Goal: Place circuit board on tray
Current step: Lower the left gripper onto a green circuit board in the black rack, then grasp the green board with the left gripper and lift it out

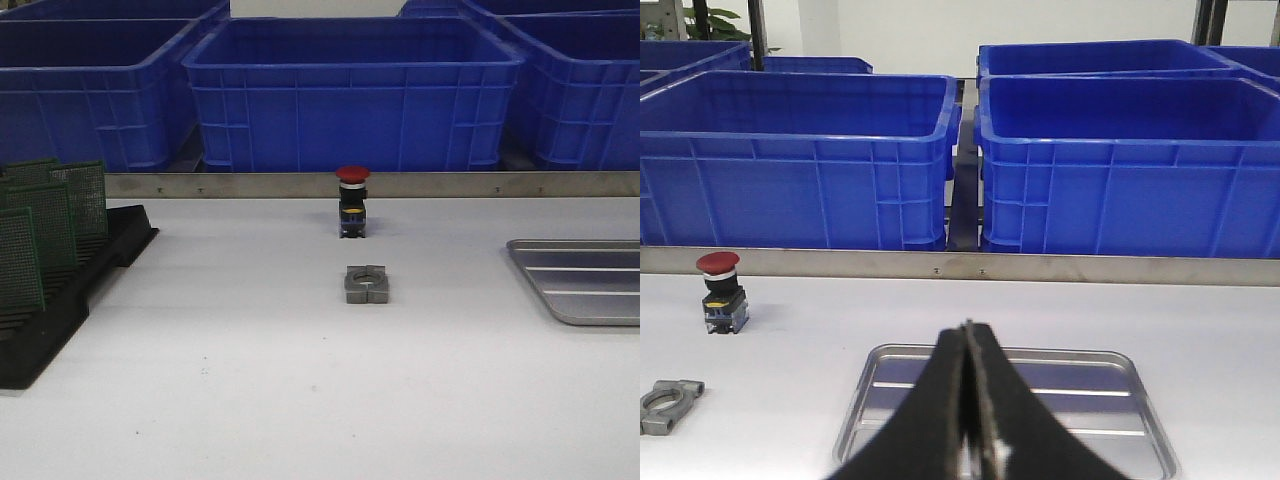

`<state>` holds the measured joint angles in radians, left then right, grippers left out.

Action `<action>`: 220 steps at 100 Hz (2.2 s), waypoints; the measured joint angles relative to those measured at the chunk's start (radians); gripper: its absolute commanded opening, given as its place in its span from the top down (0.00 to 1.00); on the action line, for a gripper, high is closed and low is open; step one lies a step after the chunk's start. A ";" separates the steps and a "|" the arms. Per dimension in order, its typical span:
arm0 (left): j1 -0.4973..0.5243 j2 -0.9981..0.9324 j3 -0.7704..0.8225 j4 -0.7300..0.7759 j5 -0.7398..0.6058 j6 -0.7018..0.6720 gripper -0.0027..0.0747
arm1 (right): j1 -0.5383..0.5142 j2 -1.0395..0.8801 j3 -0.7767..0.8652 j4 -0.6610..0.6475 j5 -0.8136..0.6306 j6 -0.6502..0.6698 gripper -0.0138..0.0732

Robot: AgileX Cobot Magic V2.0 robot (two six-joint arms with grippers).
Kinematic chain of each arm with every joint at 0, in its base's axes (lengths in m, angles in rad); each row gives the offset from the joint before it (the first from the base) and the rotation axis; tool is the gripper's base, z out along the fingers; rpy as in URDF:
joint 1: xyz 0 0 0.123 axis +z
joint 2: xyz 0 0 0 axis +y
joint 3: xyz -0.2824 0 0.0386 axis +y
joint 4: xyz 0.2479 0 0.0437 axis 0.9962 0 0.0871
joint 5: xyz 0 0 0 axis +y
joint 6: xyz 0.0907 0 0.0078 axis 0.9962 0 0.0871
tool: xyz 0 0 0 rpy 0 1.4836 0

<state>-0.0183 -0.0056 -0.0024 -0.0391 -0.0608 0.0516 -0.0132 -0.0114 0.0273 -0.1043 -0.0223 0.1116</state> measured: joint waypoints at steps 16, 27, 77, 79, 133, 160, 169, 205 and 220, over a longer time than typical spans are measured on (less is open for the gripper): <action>0.000 0.000 -0.086 0.000 0.175 0.000 0.99 | 0.000 0.000 0.000 0.000 0.000 0.000 0.97; 0.000 0.043 -0.187 0.000 0.290 0.000 0.99 | 0.000 0.000 0.000 0.000 0.000 0.000 0.97; 0.000 0.581 -0.580 -0.013 0.698 0.064 0.55 | 0.000 0.000 0.000 0.000 0.000 0.000 0.97; 0.000 0.603 -0.592 -0.016 0.699 0.078 0.50 | 0.000 0.000 0.000 0.000 0.000 0.000 0.97; -0.002 1.174 -0.902 -0.403 0.901 1.284 0.37 | 0.000 0.000 0.000 0.000 0.000 0.000 0.97; -0.002 1.451 -1.066 -0.343 0.962 1.464 0.37 | 0.000 0.000 0.000 0.000 0.000 0.000 0.97; -0.002 1.539 -1.120 -0.296 1.003 1.468 0.37 | 0.000 0.000 0.000 0.000 0.000 0.000 0.97; -0.002 1.768 -1.274 -0.263 1.066 1.476 0.41 | 0.000 0.000 0.000 0.000 0.000 0.000 0.97; -0.002 1.791 -1.283 -0.261 1.088 1.476 0.64 | 0.000 0.000 0.000 0.000 0.000 0.000 0.97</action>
<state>-0.0206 1.7850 -1.2857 -0.2998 1.0276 1.5280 -0.0132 -0.0114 0.0273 -0.1043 -0.0223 0.1116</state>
